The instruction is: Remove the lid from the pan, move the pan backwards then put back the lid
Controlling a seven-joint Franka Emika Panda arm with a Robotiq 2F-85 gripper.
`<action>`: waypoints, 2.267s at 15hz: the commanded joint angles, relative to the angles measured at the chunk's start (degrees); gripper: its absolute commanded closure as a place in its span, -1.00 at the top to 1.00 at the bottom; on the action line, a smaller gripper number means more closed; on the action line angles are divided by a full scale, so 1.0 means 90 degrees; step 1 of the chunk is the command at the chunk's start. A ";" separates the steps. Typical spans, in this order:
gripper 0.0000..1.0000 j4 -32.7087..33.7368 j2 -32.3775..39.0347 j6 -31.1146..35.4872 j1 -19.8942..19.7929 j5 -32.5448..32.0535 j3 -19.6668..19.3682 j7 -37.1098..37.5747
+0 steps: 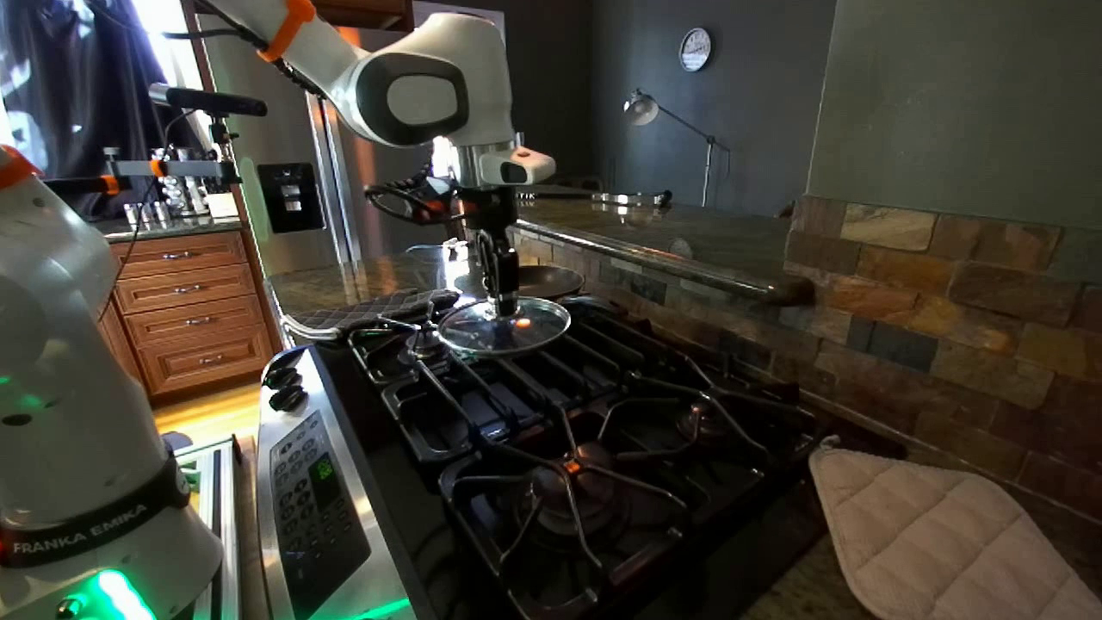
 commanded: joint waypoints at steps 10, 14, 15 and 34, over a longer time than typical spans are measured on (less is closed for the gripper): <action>-0.53 0.1334 0.0611 -0.0154 0.0535 0.0645 0.0395 0.0206; -0.53 0.1933 0.1214 -0.0181 0.0646 0.0574 0.0560 0.0223; -0.53 0.2078 0.1366 -0.0176 0.0668 0.0558 0.0592 0.0237; -0.53 0.3977 0.3272 -0.0273 0.1209 -0.0411 0.0806 0.0596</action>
